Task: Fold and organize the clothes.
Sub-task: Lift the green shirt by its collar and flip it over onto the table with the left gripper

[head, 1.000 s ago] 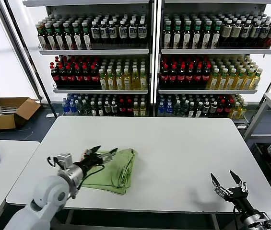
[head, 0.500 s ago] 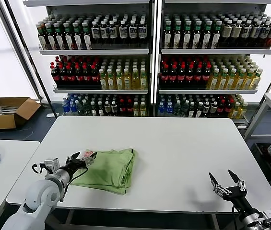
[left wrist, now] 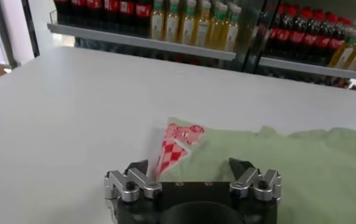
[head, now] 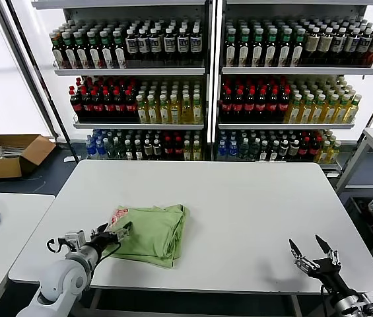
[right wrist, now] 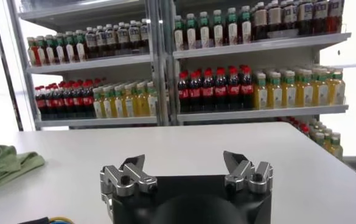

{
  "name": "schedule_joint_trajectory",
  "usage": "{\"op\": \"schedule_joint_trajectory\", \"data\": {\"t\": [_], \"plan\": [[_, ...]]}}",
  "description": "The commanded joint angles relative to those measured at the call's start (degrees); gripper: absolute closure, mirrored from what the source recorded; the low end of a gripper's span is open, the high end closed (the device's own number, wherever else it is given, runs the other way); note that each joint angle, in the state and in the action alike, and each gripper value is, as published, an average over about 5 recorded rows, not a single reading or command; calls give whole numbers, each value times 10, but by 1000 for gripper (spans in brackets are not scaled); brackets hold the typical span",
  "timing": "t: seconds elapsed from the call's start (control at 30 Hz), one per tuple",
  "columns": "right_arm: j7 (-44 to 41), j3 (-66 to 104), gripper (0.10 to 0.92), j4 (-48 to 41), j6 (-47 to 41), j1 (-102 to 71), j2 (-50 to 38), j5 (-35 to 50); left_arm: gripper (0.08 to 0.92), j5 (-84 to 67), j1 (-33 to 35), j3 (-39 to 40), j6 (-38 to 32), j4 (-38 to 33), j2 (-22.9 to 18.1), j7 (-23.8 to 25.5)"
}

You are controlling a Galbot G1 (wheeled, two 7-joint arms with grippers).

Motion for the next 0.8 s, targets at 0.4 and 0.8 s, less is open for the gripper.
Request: {"op": "schedule_joint_trajectory", "data": {"t": [0.4, 0.8], "plan": [[0, 7, 203, 11, -1, -5, -1, 2, 596, 40, 27, 11, -31, -11, -40, -10], [1, 4, 203, 5, 0, 0, 0, 3, 867, -21, 29, -93, -55, -81, -22, -47]]}}
